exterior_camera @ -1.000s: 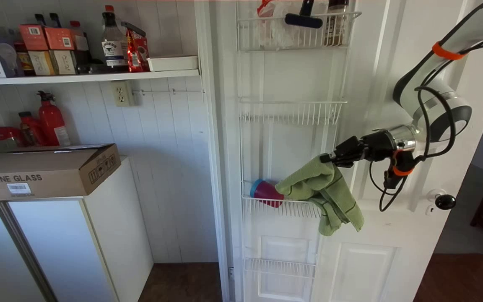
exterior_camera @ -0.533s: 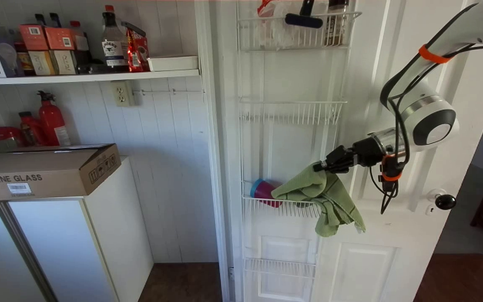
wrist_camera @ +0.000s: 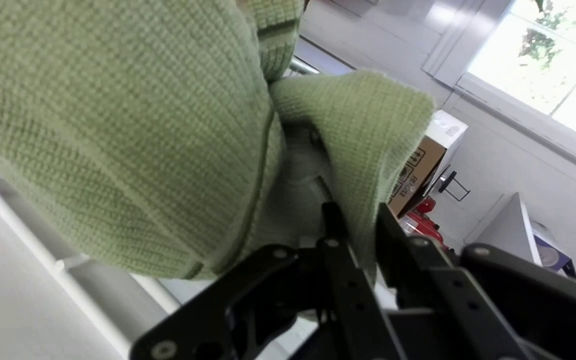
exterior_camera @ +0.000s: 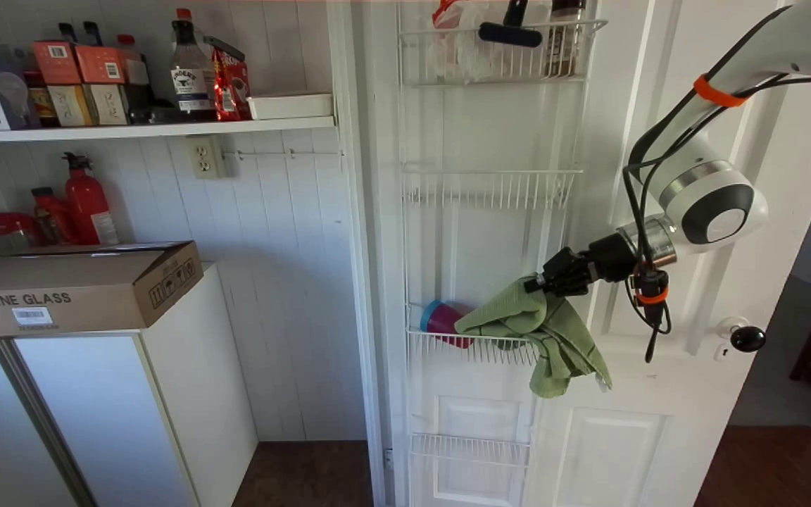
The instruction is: Place the green towel next to the stacked cups
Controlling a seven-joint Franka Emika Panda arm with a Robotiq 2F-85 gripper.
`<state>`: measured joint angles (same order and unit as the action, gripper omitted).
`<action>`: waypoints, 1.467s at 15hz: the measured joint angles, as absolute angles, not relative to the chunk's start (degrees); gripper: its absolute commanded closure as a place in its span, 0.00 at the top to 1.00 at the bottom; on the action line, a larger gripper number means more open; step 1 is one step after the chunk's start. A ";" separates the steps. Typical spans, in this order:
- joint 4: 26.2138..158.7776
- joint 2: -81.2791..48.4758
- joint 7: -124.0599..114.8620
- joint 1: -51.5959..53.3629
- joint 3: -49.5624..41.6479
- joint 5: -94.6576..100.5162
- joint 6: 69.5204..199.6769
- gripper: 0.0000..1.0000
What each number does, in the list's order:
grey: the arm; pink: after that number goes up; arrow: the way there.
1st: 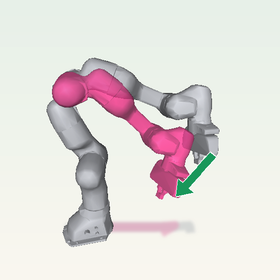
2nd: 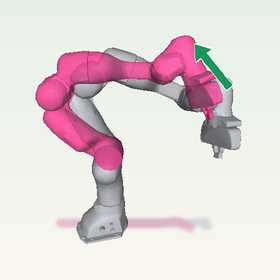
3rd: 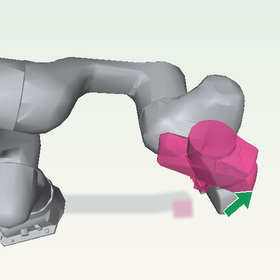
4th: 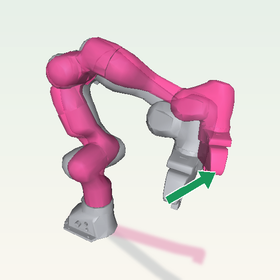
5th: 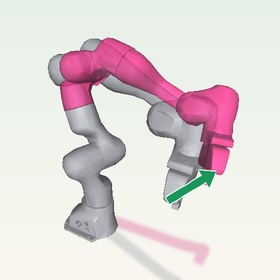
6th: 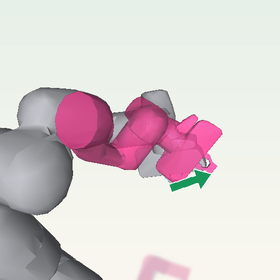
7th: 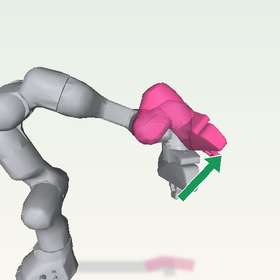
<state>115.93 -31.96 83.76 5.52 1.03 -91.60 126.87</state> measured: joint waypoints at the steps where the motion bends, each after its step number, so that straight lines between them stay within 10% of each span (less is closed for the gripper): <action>1: 115.94 -31.84 82.75 5.52 1.11 -91.62 126.94 0.59; 7: 116.41 -30.58 74.82 5.53 1.37 -91.60 127.66 0.98; 22: 125.12 -16.70 47.87 3.95 -2.06 -71.19 130.19 1.00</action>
<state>125.12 -16.70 47.87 3.95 -2.06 -71.19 130.19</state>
